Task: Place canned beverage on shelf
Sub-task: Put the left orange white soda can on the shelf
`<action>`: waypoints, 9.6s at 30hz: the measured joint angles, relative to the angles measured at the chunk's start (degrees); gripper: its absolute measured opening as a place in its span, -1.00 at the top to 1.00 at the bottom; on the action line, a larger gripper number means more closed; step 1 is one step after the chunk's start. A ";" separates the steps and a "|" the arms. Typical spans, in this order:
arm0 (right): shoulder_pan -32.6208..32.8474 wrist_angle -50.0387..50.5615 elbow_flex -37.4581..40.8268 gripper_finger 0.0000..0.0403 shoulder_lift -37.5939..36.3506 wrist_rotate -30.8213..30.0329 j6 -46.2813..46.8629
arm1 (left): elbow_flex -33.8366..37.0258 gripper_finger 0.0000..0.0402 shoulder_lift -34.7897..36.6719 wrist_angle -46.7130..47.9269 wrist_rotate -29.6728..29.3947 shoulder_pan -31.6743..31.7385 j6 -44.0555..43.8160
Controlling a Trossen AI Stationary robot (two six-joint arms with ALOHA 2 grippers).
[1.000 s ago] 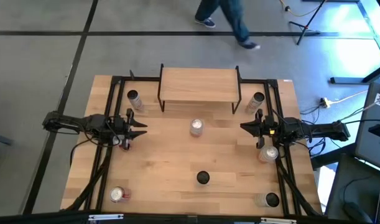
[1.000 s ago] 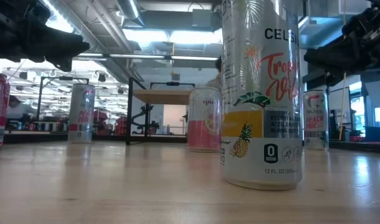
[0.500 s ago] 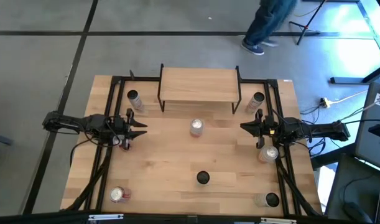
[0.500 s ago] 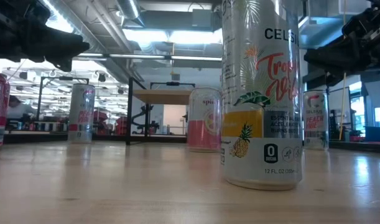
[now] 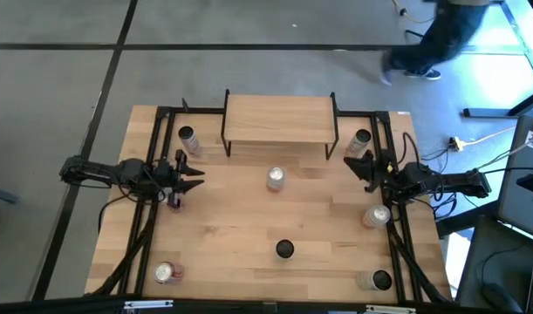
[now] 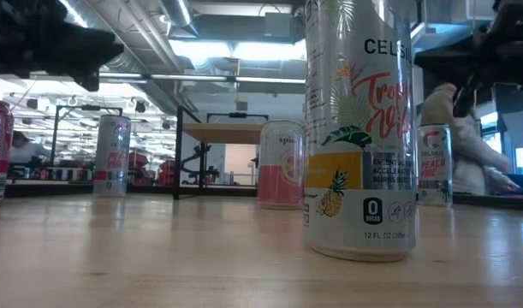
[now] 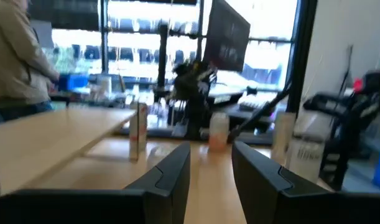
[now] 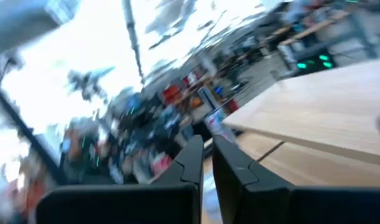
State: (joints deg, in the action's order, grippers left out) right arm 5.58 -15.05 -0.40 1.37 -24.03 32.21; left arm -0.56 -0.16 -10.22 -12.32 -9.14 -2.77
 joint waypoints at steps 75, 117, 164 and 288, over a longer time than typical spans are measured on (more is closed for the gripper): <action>-3.42 2.50 -47.71 -0.80 90.74 5.91 -16.47 | -15.21 0.45 -31.71 -24.58 -16.10 3.25 -14.64; -4.15 -5.21 -47.39 -0.48 98.10 6.96 -20.94 | -15.21 0.45 -35.62 -21.02 -15.38 3.40 -15.03; -11.24 36.76 -47.50 -0.48 76.25 7.20 -35.65 | -44.77 -0.05 -93.08 22.76 -29.09 15.89 -47.84; -1.41 27.34 -77.52 -0.33 116.96 32.72 -39.99 | -45.35 -0.05 -83.36 25.37 -3.68 -9.81 -35.22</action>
State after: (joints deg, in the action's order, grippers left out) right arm 4.17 12.29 -77.92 118.33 8.69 -7.78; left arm -45.91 -83.52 15.15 -16.00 -18.95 -37.99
